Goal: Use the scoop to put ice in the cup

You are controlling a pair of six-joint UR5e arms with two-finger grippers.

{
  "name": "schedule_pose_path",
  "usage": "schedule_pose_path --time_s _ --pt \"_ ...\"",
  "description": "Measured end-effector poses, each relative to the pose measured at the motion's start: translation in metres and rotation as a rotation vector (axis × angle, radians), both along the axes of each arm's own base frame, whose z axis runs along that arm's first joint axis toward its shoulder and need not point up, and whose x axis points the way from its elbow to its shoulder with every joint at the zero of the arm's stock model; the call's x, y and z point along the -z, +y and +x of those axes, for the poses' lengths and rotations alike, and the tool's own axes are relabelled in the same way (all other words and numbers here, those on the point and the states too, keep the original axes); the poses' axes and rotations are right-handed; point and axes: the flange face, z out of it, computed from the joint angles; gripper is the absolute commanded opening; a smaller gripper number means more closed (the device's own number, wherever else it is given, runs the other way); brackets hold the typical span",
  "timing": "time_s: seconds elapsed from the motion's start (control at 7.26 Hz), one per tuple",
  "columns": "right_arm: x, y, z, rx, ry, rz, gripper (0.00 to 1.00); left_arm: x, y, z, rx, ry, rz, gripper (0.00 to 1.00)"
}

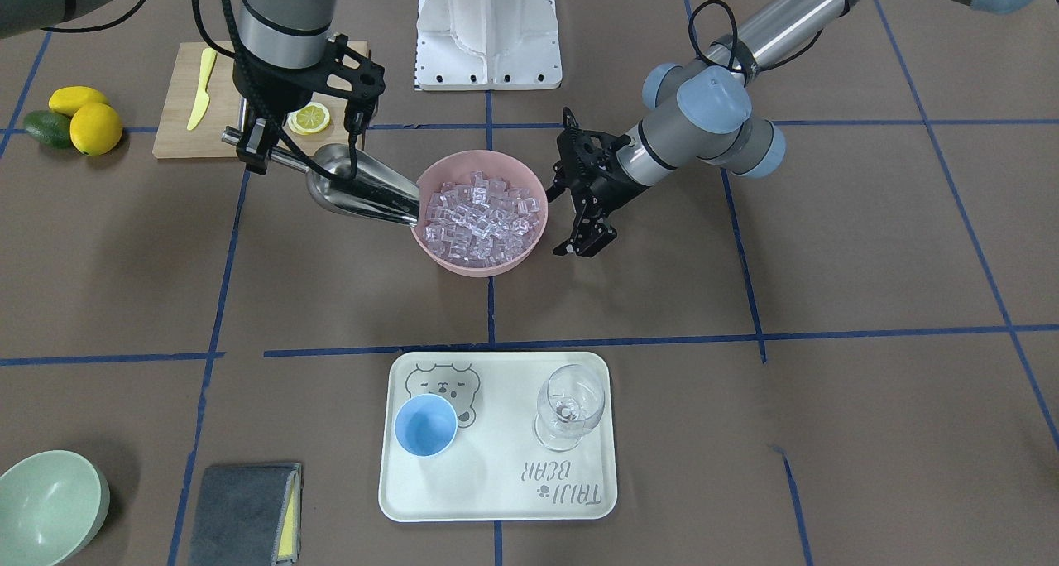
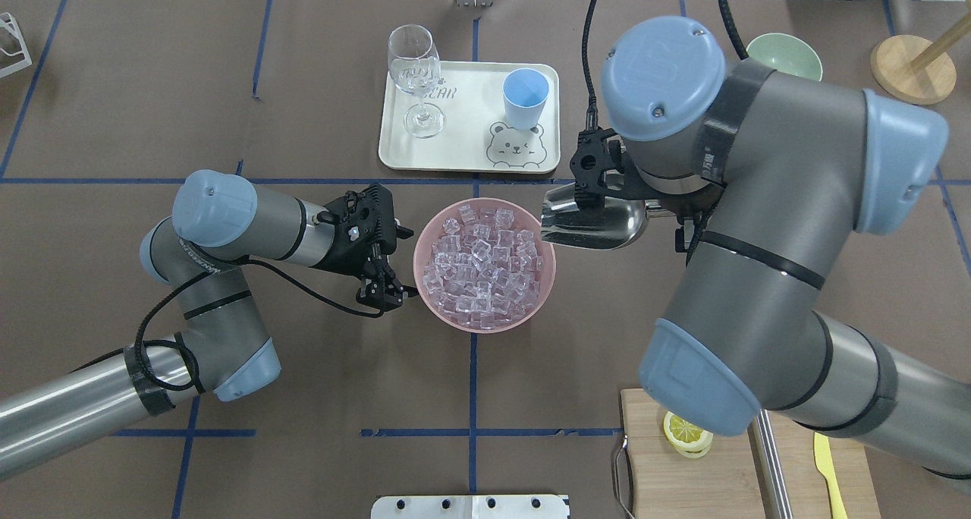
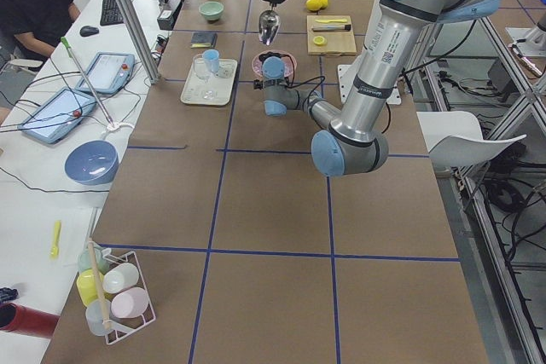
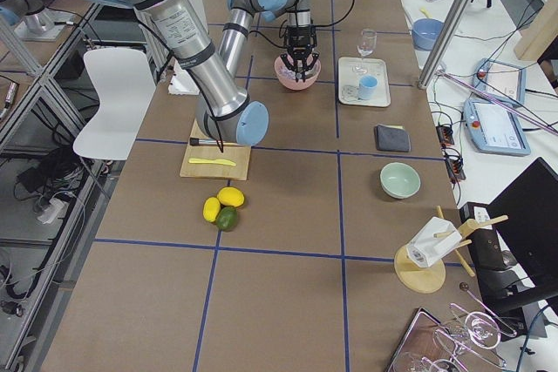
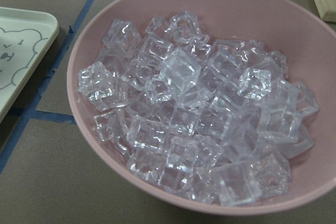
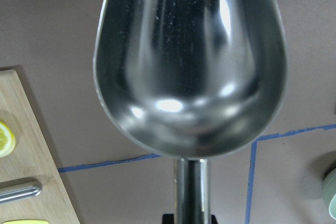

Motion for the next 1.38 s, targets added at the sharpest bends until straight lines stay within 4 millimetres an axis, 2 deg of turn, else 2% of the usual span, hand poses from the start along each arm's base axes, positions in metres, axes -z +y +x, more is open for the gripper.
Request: schedule_pose_path --time_s 0.28,0.69,0.96,1.38 --pt "0.019 -0.003 -0.024 0.018 0.092 -0.004 0.00 0.002 0.002 0.002 -0.003 0.003 0.001 0.99" --pt "0.056 -0.017 -0.046 0.058 0.222 -0.014 0.00 0.003 0.005 0.003 -0.007 0.016 0.007 0.99" --pt "0.060 -0.024 -0.061 0.078 0.283 -0.017 0.00 0.001 0.008 0.007 -0.013 0.016 0.006 0.99" --pt "0.062 -0.026 -0.063 0.087 0.300 -0.007 0.00 0.002 0.016 0.013 -0.028 0.023 0.009 0.99"
